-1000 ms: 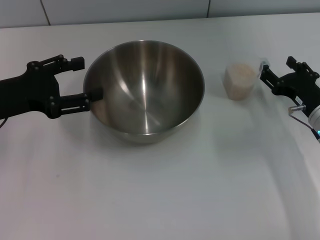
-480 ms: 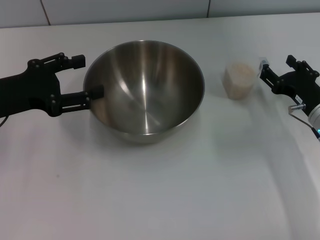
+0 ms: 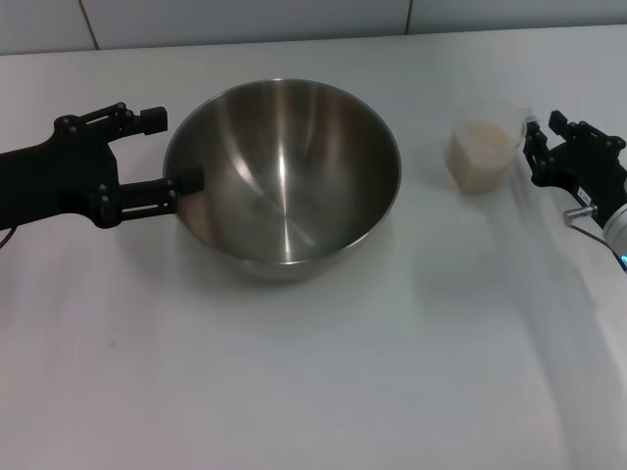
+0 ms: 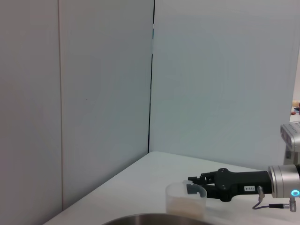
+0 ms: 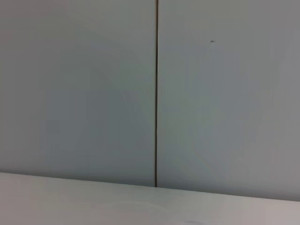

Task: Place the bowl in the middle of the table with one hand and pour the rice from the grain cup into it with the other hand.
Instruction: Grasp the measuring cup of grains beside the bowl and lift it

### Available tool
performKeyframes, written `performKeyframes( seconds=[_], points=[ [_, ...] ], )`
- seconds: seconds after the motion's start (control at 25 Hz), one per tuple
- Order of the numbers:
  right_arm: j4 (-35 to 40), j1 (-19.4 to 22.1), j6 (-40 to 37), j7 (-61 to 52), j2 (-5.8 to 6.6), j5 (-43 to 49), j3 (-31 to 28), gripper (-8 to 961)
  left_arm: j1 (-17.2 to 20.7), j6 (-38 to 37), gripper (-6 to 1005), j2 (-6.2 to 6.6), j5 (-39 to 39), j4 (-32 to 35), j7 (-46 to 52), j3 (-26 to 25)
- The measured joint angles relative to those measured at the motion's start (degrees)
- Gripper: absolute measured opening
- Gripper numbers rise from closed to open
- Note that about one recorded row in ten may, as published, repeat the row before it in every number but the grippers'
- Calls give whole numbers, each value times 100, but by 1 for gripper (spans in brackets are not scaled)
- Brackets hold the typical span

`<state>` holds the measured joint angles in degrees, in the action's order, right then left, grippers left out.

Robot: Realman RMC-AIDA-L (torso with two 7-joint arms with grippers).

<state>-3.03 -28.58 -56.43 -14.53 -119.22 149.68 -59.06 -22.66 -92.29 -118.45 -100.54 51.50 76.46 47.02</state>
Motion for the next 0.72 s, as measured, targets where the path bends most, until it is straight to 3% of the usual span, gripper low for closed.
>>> performKeyframes(
  seconds=[0.52, 0.72],
  points=[
    [-33, 10, 0, 3, -14, 0, 0, 47, 19, 0, 843, 6, 0, 15, 0, -10],
    [-34, 10, 0, 3, -15, 0, 0, 2, 1, 0, 843, 6, -1, 4, 0, -35]
  ],
)
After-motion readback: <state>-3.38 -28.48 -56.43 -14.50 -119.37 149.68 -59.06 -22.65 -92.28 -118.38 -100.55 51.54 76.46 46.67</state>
